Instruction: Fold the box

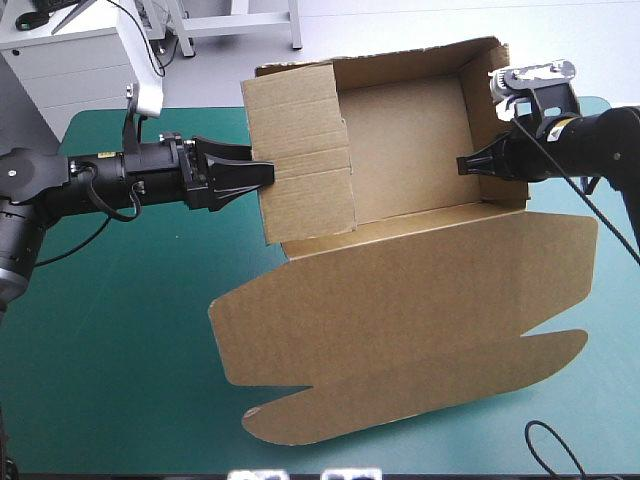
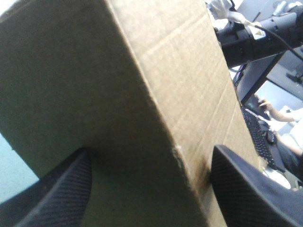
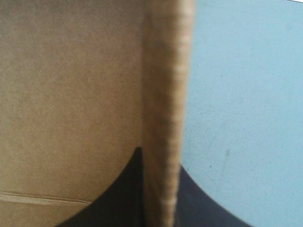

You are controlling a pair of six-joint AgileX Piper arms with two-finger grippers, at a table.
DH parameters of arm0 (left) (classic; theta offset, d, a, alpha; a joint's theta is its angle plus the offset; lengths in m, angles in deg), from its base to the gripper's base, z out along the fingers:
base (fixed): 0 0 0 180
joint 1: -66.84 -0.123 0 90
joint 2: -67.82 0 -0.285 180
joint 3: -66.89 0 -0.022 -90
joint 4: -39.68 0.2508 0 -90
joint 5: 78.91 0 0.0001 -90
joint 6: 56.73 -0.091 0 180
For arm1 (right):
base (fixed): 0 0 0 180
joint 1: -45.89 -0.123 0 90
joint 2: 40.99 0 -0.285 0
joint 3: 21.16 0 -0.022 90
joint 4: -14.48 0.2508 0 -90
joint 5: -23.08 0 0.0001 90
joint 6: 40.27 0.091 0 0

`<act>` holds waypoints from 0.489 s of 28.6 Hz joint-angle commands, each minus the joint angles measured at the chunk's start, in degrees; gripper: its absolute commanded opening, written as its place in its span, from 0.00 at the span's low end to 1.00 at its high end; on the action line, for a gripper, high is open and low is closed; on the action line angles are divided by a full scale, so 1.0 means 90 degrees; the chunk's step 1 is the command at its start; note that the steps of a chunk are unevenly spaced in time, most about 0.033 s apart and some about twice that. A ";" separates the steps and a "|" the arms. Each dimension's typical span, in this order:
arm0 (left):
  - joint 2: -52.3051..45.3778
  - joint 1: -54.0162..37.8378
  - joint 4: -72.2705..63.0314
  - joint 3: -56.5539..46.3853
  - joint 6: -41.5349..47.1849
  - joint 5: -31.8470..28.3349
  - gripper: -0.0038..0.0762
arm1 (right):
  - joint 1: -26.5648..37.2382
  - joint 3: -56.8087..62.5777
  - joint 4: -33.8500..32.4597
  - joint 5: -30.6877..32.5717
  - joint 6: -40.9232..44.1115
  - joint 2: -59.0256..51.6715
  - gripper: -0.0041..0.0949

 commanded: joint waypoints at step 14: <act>-0.0089 0.2586 0.4947 0.1368 0.3751 -0.2624 0.68 | -0.0035 -0.0181 0.0234 -0.0901 0.0389 -0.0248 0.03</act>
